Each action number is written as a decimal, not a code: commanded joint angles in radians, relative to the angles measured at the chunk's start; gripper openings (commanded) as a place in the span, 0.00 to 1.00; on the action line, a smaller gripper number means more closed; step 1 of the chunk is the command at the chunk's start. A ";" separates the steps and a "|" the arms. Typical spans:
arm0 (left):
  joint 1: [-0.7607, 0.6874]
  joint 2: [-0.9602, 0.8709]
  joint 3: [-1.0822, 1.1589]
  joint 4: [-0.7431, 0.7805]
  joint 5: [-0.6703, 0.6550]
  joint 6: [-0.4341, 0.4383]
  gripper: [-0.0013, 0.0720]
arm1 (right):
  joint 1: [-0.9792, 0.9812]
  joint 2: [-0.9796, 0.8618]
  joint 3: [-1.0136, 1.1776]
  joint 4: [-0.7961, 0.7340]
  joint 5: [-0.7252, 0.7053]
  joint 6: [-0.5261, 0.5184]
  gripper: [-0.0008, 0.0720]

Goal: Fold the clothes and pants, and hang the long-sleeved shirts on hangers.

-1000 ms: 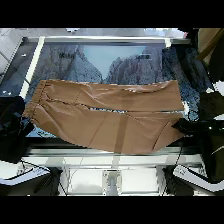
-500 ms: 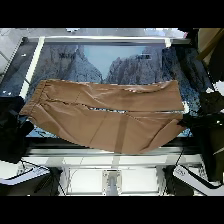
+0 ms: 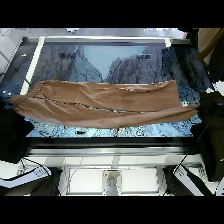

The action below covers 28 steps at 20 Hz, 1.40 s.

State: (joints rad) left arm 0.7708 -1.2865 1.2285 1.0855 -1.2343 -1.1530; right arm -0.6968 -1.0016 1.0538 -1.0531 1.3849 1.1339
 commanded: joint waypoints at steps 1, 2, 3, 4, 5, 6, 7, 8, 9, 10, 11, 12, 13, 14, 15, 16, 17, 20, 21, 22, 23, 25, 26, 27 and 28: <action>-0.190 -0.057 0.189 0.256 0.056 -0.131 0.04 | 0.055 -0.055 0.015 0.088 -0.168 0.042 0.03; -0.236 -0.101 0.248 0.319 0.063 -0.185 0.04 | 0.072 -0.087 0.015 0.088 -0.226 0.075 0.03; -0.269 -0.152 0.307 0.369 0.056 -0.234 0.04 | 0.082 -0.124 0.015 0.089 -0.291 0.115 0.03; -0.297 -0.216 0.379 0.402 0.029 -0.270 0.04 | 0.090 -0.160 0.015 0.090 -0.349 0.140 0.03; -0.317 -0.276 0.445 0.407 0.002 -0.288 0.04 | 0.100 -0.198 0.015 0.103 -0.400 0.148 0.03; -0.331 -0.337 0.511 0.409 -0.020 -0.304 0.04 | 0.110 -0.233 0.016 0.130 -0.440 0.148 0.03; -0.346 -0.399 0.576 0.409 -0.031 -0.336 0.04 | 0.124 -0.273 0.029 0.143 -0.466 0.148 0.03; -0.357 -0.454 0.635 0.412 -0.027 -0.372 0.04 | 0.138 -0.314 0.053 0.140 -0.473 0.148 0.03; -0.363 -0.499 0.689 0.412 -0.023 -0.395 0.04 | 0.150 -0.360 0.089 0.140 -0.480 0.148 0.03; -0.368 -0.545 0.747 0.411 -0.023 -0.415 0.04 | 0.162 -0.402 0.127 0.141 -0.487 0.150 0.03; -0.372 -0.587 0.803 0.410 -0.020 -0.436 0.04 | 0.177 -0.447 0.171 0.140 -0.496 0.156 0.03; -0.380 -0.616 0.842 0.402 -0.005 -0.445 0.04 | 0.194 -0.487 0.213 0.140 -0.499 0.158 0.03; -0.391 -0.628 0.848 0.395 0.046 -0.445 0.04 | 0.214 -0.528 0.256 0.140 -0.511 0.159 0.03; -0.406 -0.634 0.848 0.396 0.097 -0.451 0.04 | 0.234 -0.565 0.294 0.138 -0.527 0.165 0.03; -0.419 -0.639 0.848 0.395 0.153 -0.460 0.04 | 0.249 -0.595 0.320 0.135 -0.549 0.182 0.03; -0.430 -0.644 0.848 0.395 0.198 -0.484 0.04 | 0.264 -0.626 0.341 0.132 -0.578 0.207 0.03; -0.439 -0.651 0.848 0.396 0.235 -0.502 0.04 | 0.274 -0.652 0.352 0.133 -0.598 0.220 0.03; -0.468 -0.680 0.848 0.395 0.328 -0.521 0.04 | 0.302 -0.726 0.362 0.133 -0.634 0.247 0.03; -0.478 -0.693 0.847 0.395 0.356 -0.527 0.04 | 0.311 -0.745 0.362 0.132 -0.654 0.275 0.03; -0.484 -0.706 0.847 0.395 0.383 -0.563 0.04 | 0.315 -0.763 0.362 0.132 -0.685 0.336 0.03; -0.484 -0.717 0.846 0.395 0.406 -0.607 0.04 | 0.317 -0.776 0.362 0.129 -0.713 0.407 0.03; -0.483 -0.733 0.845 0.395 0.433 -0.686 0.04 | 0.317 -0.790 0.362 0.129 -0.757 0.492 0.03; -0.483 -0.737 0.845 0.395 0.443 -0.691 0.04 | 0.317 -0.792 0.362 0.123 -0.772 0.511 0.03; -0.483 -0.738 0.845 0.395 0.446 -0.691 0.15 | 0.317 -0.792 0.362 0.120 -0.786 0.527 0.03; -0.489 -0.736 0.845 0.394 0.446 -0.672 0.64 | 0.317 -0.791 0.362 0.121 -0.792 0.533 0.03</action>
State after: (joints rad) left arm 0.2890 -2.0117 2.0731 1.4811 -0.8249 -1.7958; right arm -0.3840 -1.7786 1.4128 -0.9257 0.6479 1.5837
